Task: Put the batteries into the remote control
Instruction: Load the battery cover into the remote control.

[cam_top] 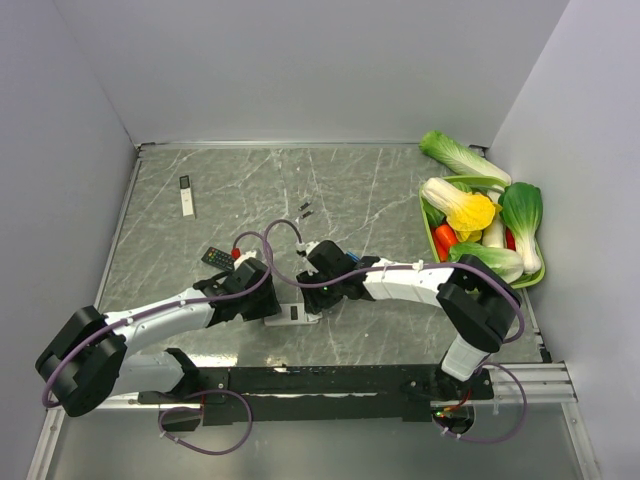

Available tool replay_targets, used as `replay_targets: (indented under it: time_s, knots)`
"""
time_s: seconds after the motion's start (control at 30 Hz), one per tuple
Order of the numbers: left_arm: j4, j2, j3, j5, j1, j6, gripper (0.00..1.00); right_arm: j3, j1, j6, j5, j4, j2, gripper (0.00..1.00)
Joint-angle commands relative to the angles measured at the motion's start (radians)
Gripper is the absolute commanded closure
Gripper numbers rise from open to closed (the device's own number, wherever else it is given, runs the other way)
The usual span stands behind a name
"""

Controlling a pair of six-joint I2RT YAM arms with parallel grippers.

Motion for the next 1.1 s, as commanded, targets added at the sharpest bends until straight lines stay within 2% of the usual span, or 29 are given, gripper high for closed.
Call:
replay_targets:
  time_s: [0.0, 0.33, 0.67, 0.9, 1.07]
  knots:
    - [0.009, 0.002, -0.025, 0.005, -0.017, -0.016, 0.5, -0.029, 0.004, 0.065, 0.03, 0.02, -0.015, 0.5]
    - [0.015, -0.028, -0.04, 0.005, -0.017, -0.042, 0.5, -0.038, 0.0, 0.235, 0.074, -0.027, -0.058, 0.45]
    - [0.02, -0.041, -0.045, 0.002, -0.017, -0.049, 0.5, -0.035, 0.001, 0.247, 0.099, -0.023, -0.147, 0.37]
    - [0.02, -0.047, -0.05, 0.002, -0.017, -0.051, 0.5, -0.031, 0.0, 0.26, 0.107, -0.041, -0.136, 0.37]
    - [0.02, -0.053, -0.053, 0.003, -0.017, -0.054, 0.49, -0.075, -0.035, 0.304, 0.118, -0.041, -0.147, 0.4]
